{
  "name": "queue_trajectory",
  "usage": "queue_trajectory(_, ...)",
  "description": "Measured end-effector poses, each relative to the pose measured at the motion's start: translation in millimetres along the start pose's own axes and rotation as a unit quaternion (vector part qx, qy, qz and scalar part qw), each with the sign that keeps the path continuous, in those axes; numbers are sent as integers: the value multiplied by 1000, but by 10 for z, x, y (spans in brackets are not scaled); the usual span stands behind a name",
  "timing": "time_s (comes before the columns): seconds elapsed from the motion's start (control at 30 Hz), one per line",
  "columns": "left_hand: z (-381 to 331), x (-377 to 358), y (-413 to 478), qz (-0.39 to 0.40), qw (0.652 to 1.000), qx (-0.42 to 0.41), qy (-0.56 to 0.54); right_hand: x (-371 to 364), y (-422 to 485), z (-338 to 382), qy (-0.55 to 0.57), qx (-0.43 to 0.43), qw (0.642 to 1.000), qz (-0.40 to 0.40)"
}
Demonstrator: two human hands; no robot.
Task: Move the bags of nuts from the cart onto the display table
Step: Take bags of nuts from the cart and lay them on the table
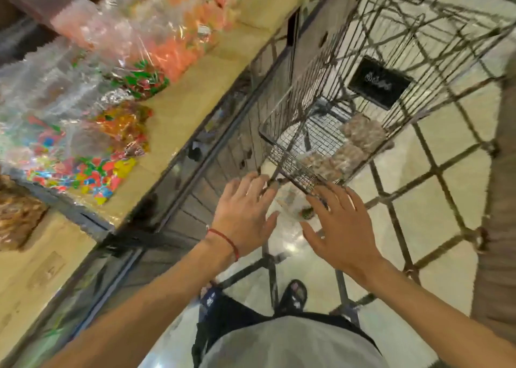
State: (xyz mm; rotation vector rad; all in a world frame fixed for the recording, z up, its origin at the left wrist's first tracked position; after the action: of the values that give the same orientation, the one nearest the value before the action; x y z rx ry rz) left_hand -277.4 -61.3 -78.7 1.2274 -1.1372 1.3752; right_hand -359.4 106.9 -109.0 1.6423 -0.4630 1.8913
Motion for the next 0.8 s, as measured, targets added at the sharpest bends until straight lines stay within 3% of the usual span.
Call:
queue_trajectory(0.33, -785, 60, 1006, 36, 996, -76, 11, 322, -59, -1219, -29, -101, 994, -1)
queue_trajectory(0.57, -940, 17, 1915, 21, 996, -92, -7, 496, 355, -1828, -60, -141, 988, -23)
queue_trajectory(0.8, -1032, -17, 2738, 57, 992, -115, -17, 613, 793, -2462, -72, -164, 983, -31)
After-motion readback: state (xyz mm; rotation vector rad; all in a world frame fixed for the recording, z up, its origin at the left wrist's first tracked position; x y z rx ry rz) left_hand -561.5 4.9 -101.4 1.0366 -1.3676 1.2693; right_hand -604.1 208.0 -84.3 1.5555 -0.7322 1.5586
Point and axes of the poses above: each hand's wrist, its own y-axis towards the middle knuckle, its own x-axis out of the back of the hand, z = x × y, the point moved 6 cm from there along y, towards the middle knuckle, and after that the axes turned 5 degrees about y, right-handed, at the moved point
